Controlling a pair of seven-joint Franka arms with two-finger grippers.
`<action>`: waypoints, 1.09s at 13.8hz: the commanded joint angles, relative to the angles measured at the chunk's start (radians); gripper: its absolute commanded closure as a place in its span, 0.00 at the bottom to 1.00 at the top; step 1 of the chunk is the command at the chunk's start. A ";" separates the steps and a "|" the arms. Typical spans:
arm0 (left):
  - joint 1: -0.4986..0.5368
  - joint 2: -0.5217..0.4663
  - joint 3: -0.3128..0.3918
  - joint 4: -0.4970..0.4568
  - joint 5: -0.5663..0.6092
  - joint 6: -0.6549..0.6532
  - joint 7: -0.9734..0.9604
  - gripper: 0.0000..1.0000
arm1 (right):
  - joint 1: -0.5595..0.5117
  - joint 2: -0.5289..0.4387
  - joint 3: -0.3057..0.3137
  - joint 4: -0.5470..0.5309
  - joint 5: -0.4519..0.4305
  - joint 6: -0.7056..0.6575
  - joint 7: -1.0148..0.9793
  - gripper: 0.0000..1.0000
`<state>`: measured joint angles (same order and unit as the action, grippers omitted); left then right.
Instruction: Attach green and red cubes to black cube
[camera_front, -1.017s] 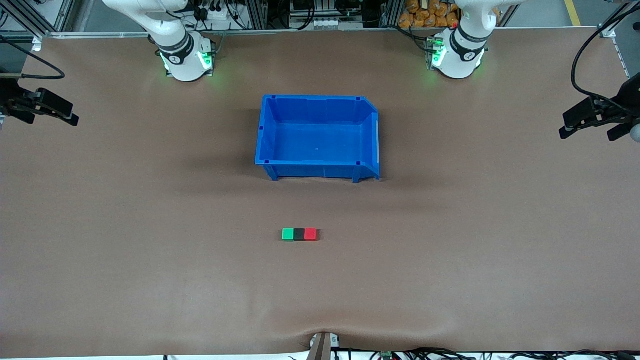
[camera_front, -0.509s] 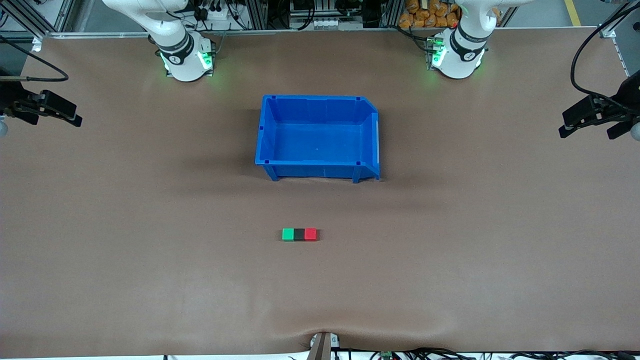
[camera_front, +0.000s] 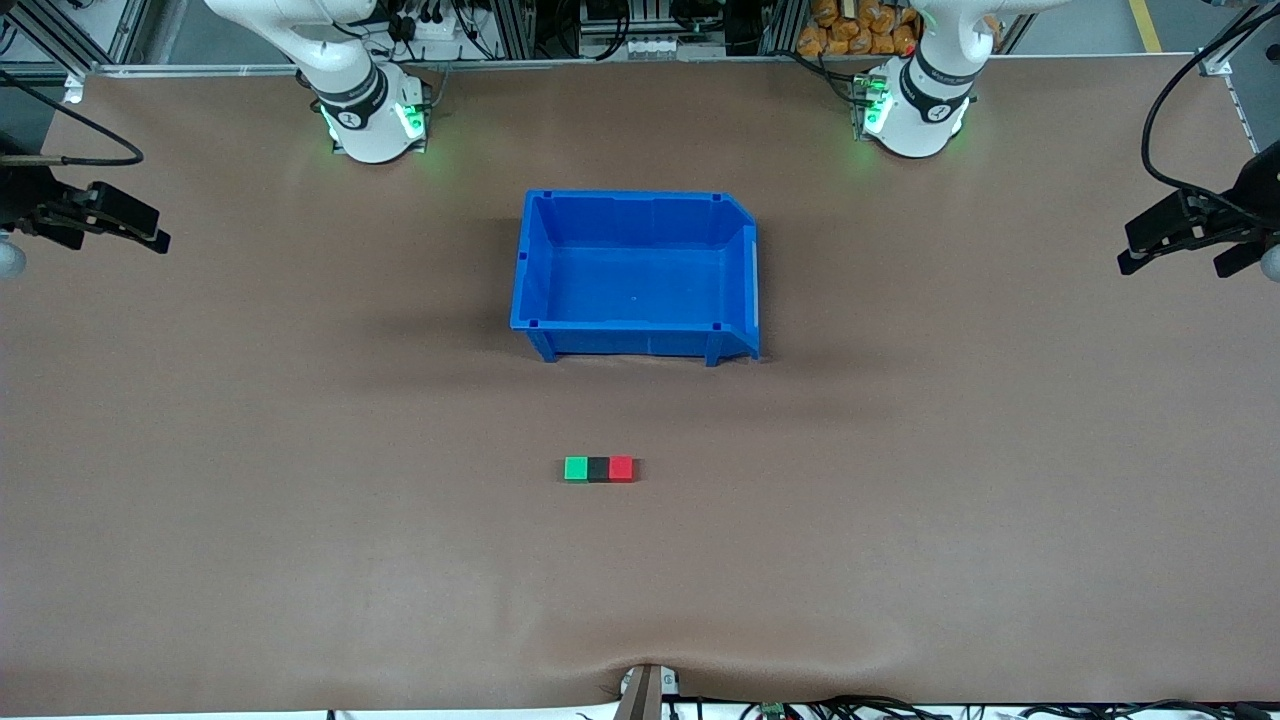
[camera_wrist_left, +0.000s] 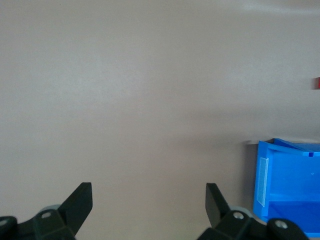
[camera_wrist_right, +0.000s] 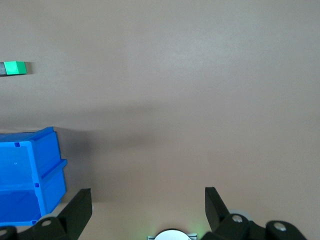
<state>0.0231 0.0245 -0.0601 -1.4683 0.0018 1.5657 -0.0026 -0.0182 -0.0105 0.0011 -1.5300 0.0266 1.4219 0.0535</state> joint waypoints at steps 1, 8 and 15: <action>-0.005 -0.005 0.000 0.009 0.009 -0.016 -0.014 0.00 | -0.006 0.009 0.010 -0.001 0.010 -0.005 0.016 0.00; 0.000 -0.005 0.006 0.009 -0.008 -0.024 -0.094 0.00 | -0.009 0.014 0.008 -0.001 0.010 -0.011 0.016 0.00; -0.014 0.002 -0.001 0.011 0.001 -0.023 -0.089 0.00 | -0.012 0.037 0.008 -0.018 0.010 -0.035 0.017 0.00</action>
<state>0.0158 0.0252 -0.0616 -1.4681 0.0018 1.5590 -0.0838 -0.0182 0.0140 0.0022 -1.5434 0.0266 1.3948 0.0545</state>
